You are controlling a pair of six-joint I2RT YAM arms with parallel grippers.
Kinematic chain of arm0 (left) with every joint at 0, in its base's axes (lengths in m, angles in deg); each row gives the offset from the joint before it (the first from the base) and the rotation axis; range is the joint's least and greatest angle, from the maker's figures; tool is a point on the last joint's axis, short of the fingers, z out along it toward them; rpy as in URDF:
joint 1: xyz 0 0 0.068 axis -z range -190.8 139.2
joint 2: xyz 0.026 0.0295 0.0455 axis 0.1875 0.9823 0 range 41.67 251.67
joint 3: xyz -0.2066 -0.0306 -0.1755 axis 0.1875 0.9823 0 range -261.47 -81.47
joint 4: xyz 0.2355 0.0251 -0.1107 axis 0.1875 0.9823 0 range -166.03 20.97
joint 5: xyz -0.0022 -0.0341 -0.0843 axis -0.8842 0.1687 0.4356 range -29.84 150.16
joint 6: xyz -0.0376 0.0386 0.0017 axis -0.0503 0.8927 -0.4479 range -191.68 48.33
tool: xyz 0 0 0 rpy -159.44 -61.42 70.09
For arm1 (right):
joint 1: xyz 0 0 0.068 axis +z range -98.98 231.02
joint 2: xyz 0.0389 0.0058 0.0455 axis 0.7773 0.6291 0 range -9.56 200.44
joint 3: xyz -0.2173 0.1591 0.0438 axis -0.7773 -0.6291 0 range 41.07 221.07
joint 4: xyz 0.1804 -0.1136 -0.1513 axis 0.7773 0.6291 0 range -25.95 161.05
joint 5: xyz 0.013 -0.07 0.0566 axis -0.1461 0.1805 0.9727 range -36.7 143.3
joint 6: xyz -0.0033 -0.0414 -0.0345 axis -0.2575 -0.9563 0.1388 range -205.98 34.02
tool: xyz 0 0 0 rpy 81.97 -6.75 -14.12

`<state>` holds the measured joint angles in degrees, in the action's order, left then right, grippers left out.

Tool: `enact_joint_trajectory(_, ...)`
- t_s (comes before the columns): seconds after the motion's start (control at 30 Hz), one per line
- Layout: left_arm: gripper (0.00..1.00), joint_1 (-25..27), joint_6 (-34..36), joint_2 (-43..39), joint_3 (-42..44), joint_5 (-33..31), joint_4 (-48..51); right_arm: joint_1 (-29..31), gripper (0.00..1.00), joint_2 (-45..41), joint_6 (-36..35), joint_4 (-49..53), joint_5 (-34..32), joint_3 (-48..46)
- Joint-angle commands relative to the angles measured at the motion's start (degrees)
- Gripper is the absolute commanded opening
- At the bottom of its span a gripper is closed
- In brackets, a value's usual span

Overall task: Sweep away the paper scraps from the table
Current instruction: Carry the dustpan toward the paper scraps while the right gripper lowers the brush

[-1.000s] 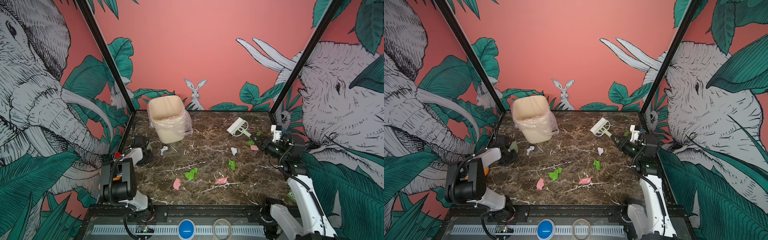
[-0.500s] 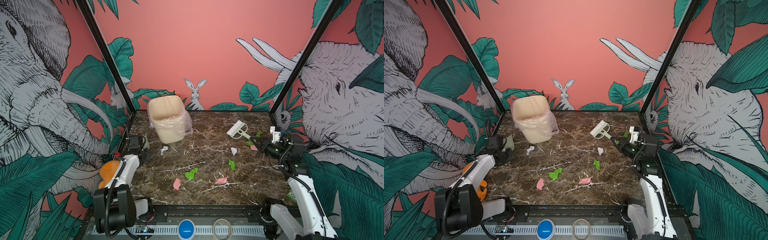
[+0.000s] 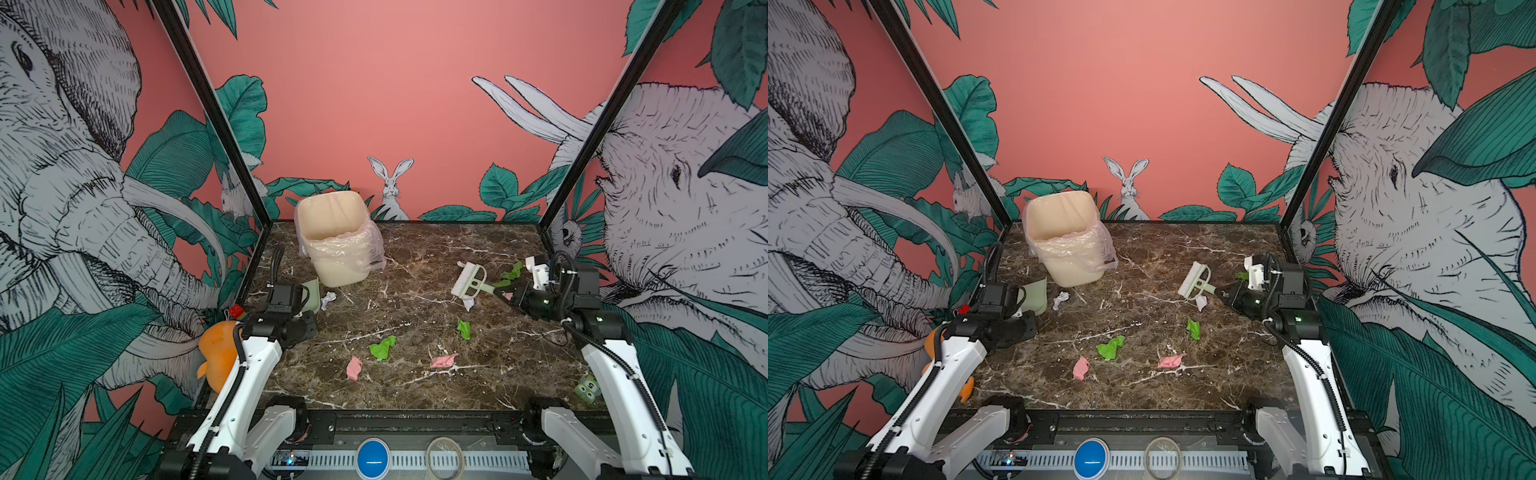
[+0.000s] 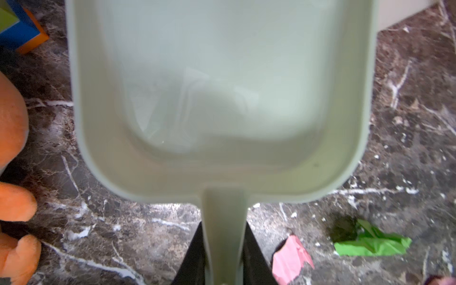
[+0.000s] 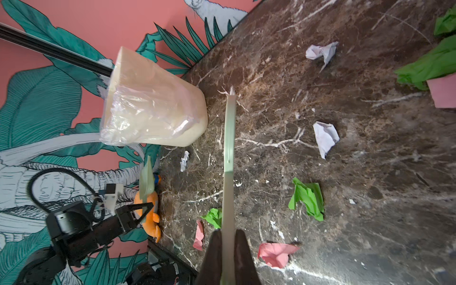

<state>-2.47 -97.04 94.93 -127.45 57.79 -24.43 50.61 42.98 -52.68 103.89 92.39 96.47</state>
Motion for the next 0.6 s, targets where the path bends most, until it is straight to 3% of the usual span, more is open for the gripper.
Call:
enact_joint_trajectory(0.0, 0.06, 3.8, -0.8, -1.8, -3.8, -0.8, 8.2, 0.8, 0.00, 0.2, -4.3, 6.2, -3.3, 2.1)
enact_joint_trajectory(0.1, 0.06, 8.5, -0.5, -2.3, -5.1, -0.8, 10.8, 1.4, 0.00, 0.8, -6.1, 9.6, -5.2, 3.3)
enact_joint_trajectory(0.3, 0.05, 22.5, -0.3, -0.4, -7.6, -3.4, 14.9, 2.8, 0.00, 2.6, -11.0, 18.0, -9.7, 8.5)
enact_joint_trajectory(0.47, 0.06, 34.5, 2.6, 5.0, -12.5, -5.0, 15.0, 4.0, 0.00, 3.5, -13.7, 23.8, -13.7, 11.5)
enact_joint_trajectory(0.57, 0.06, 38.2, 5.4, 9.2, -14.7, -3.7, 13.2, 4.8, 0.00, 3.5, -14.0, 25.8, -15.7, 12.3)
